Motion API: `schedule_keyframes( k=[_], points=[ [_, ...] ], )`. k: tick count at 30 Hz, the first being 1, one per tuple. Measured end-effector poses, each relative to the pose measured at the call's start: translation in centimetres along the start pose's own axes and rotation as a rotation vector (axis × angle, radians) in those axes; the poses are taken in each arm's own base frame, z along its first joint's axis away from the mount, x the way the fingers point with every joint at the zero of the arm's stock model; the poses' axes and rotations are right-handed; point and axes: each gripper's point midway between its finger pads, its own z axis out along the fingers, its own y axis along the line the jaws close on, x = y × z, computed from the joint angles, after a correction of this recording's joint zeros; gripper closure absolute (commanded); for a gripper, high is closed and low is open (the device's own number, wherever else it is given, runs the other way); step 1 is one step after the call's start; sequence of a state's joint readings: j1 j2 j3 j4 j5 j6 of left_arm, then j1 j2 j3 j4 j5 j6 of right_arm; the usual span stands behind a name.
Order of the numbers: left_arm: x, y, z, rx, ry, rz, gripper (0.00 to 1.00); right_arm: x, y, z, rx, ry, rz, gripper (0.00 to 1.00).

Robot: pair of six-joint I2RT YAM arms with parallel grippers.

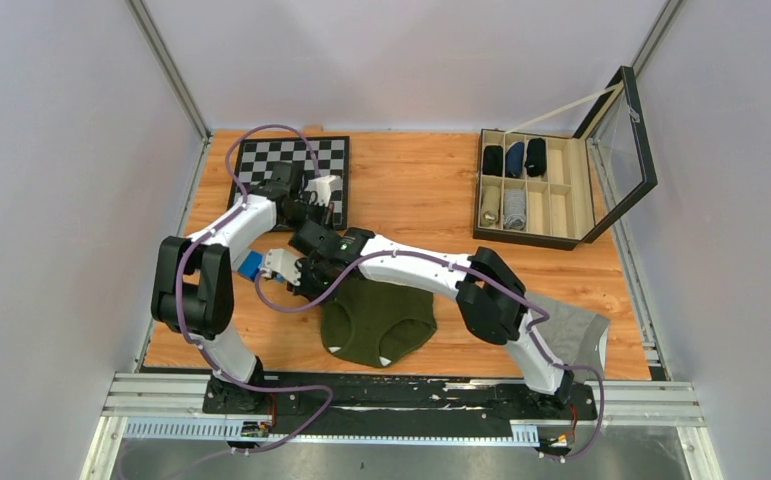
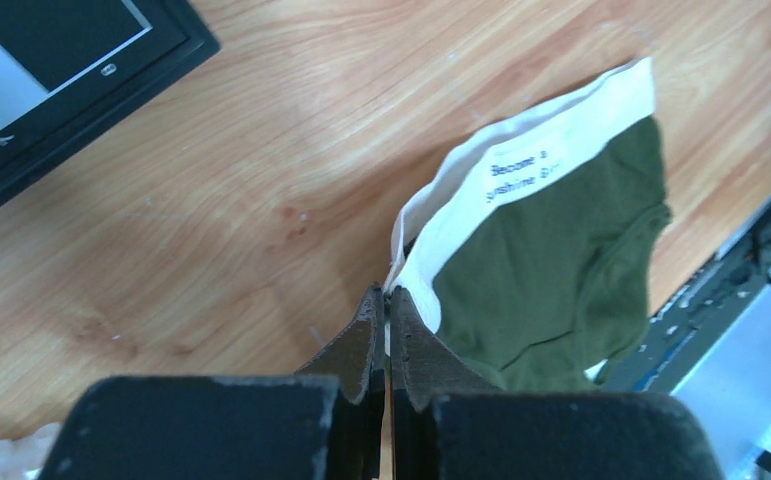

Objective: Roll the underwear
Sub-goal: Fold the underwear at the center of the board.

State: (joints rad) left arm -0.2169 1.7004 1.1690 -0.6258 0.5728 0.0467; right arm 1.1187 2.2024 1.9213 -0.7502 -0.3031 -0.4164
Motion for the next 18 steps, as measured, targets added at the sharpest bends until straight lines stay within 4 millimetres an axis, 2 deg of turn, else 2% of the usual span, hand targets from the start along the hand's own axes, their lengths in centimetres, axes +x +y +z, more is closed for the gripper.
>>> schedule_keyframes(
  k=[4,8,16,18],
  points=[
    [-0.9,-1.7,-0.3,0.055,-0.032,-0.033,1.00,2.3,0.9,-0.2,-0.008,0.032,0.007,1.00],
    [-1.5,-3.7,-0.2,0.109,-0.033,-0.039,1.00,3.8,1.6,-1.8,0.007,0.040,0.006,1.00],
    [-3.1,-9.9,0.5,0.218,-0.027,0.019,1.00,2.5,2.8,-7.7,0.064,-0.070,-0.032,1.00],
    [-4.0,-11.3,0.4,0.240,-0.035,0.039,1.00,2.4,3.1,-9.0,0.075,-0.095,-0.044,1.00]
  ],
)
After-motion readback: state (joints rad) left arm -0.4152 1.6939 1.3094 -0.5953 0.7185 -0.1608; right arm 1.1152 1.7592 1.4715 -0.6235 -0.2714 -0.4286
